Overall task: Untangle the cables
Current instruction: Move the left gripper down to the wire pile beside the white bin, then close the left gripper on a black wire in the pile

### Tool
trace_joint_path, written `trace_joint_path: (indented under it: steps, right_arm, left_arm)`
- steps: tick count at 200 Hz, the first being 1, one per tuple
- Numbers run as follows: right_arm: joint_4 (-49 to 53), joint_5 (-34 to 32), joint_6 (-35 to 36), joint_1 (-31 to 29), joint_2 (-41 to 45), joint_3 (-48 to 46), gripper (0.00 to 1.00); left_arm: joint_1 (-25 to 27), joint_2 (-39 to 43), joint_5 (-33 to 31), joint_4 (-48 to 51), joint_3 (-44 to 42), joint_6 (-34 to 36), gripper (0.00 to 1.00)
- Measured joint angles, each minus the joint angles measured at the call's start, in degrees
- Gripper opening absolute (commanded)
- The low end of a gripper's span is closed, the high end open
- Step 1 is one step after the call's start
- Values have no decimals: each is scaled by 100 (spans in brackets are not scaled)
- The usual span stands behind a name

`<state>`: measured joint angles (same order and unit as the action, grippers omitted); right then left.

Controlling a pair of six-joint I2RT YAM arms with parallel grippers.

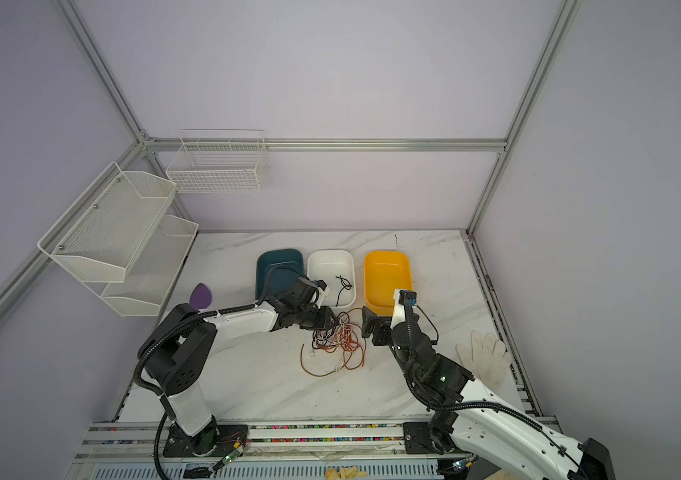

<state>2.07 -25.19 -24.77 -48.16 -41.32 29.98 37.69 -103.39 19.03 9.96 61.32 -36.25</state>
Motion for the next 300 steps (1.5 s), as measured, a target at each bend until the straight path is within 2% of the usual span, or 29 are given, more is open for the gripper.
trace_joint_path:
  steps: [53, 155, 245, 300]
  right_arm:
    - [-2, 39, 2, 0, 0, 0, 98]
    - [-9, 57, 2, 0, 0, 0, 98]
    - [-98, 225, 81, 0, -256, 0, 98]
    - [-229, 511, 160, 0, -496, 0, 98]
  left_arm:
    - [0, 0, -9, 9, 11, 44, 14]
    - [2, 164, -11, 144, 11, 48, 0]
    - [28, 1200, 28, 310, 11, 46, 0]
    - [28, 1462, 42, 1233, 238, 457, 0]
